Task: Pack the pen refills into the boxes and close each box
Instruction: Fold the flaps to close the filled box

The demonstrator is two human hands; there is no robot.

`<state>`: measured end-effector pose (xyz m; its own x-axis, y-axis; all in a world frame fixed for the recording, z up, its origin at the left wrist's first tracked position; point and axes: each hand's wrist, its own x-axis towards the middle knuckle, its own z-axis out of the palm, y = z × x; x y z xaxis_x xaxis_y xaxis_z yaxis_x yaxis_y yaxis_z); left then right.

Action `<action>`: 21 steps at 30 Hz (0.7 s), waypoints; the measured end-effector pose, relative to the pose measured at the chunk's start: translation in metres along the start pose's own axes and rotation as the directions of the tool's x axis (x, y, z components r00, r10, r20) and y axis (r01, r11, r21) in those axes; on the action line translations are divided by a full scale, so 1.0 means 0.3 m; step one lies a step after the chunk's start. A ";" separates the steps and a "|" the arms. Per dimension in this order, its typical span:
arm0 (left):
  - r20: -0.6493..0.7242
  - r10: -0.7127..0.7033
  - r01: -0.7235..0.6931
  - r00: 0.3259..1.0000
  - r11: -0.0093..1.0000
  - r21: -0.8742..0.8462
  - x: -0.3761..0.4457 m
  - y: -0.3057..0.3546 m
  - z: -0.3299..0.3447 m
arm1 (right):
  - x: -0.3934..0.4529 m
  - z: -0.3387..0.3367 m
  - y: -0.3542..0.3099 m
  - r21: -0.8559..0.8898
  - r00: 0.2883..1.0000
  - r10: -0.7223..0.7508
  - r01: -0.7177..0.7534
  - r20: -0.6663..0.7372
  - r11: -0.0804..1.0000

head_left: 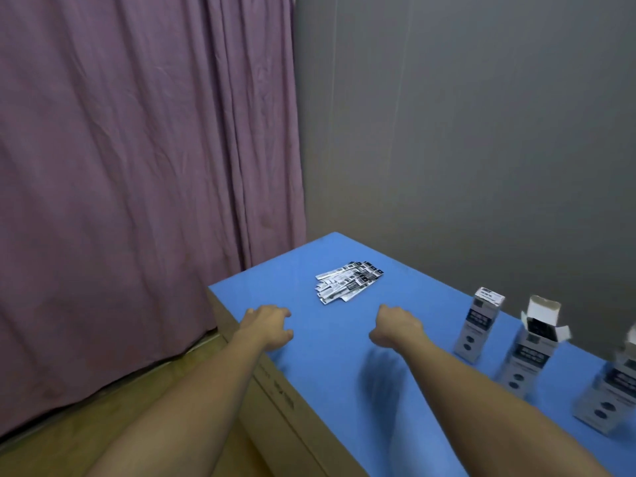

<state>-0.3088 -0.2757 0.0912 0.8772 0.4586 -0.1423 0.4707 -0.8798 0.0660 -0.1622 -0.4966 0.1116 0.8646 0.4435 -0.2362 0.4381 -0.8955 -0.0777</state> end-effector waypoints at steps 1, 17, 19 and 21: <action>0.003 0.003 -0.003 1.000 1.000 0.002 0.019 -0.036 -0.011 | 0.020 -0.005 -0.041 -0.005 1.000 0.003 -0.003 0.001 1.000; 0.044 0.110 -0.108 0.993 0.993 -0.045 0.518 -0.286 -0.020 | 0.413 -0.023 -0.320 0.025 0.993 0.118 -0.117 -0.018 0.993; 0.055 0.133 -0.131 0.990 0.991 -0.034 0.606 -0.278 -0.016 | 0.483 -0.019 -0.318 0.075 0.988 0.155 -0.154 -0.015 0.985; 0.070 0.152 -0.151 0.986 0.988 -0.026 0.697 -0.265 -0.012 | 0.555 -0.013 -0.309 0.114 0.982 0.189 -0.187 -0.005 0.976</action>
<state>-0.1624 -0.1095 0.0598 0.9298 0.3096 -0.1992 0.3355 -0.9353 0.1124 -0.0580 -0.3397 0.0832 0.9329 0.2666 -0.2423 0.2376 -0.9609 -0.1423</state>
